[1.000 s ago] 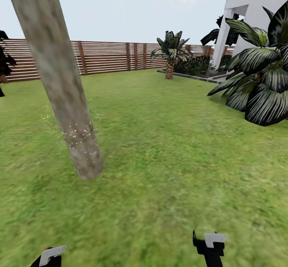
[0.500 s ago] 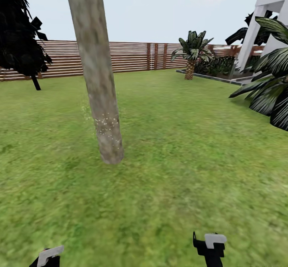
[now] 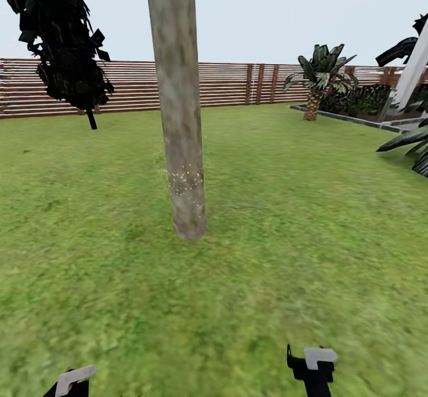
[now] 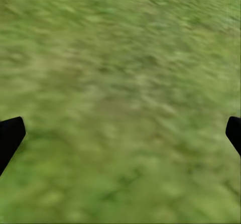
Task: In the garden, pick up the pesticide atomizer on the floor and spray pesticide onto both trees until each tree trunk is fully covered.
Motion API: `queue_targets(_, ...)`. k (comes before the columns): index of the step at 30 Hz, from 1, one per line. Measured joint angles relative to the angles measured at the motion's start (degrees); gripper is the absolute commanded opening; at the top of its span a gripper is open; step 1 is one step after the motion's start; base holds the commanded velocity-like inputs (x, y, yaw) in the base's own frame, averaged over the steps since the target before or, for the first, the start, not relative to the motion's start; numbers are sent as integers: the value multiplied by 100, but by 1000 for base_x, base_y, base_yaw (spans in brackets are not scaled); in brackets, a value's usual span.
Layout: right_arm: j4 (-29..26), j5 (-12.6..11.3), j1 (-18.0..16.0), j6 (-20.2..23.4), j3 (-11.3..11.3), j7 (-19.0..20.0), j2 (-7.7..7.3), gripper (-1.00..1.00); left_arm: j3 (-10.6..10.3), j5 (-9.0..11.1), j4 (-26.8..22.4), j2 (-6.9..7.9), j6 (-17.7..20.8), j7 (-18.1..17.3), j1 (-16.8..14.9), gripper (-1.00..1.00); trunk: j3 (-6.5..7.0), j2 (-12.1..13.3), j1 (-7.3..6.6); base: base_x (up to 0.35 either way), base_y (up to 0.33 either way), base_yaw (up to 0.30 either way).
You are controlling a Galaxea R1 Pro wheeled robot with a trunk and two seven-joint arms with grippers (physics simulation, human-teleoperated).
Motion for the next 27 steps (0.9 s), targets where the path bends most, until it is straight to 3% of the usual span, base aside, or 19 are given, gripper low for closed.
queue_targets(8,0,0,0,0,1,0,0,100,0,0,0,-8,0,0,0,-100,0,0,0,-107,-14,281)
queue_targets(14,0,1,0,0,1,0,3,100,0,-8,0,-17,-2,0,0,-100,-10,0,0,-200,-214,281)
queue_targets(21,0,0,0,0,1,0,5,100,-1,-8,0,-18,-2,0,0,-100,-25,0,0,-16,-267,281)
queue_targets(27,0,0,0,0,0,0,7,100,0,-9,1,-18,0,0,0,-100,-37,0,0,0,-23,281)
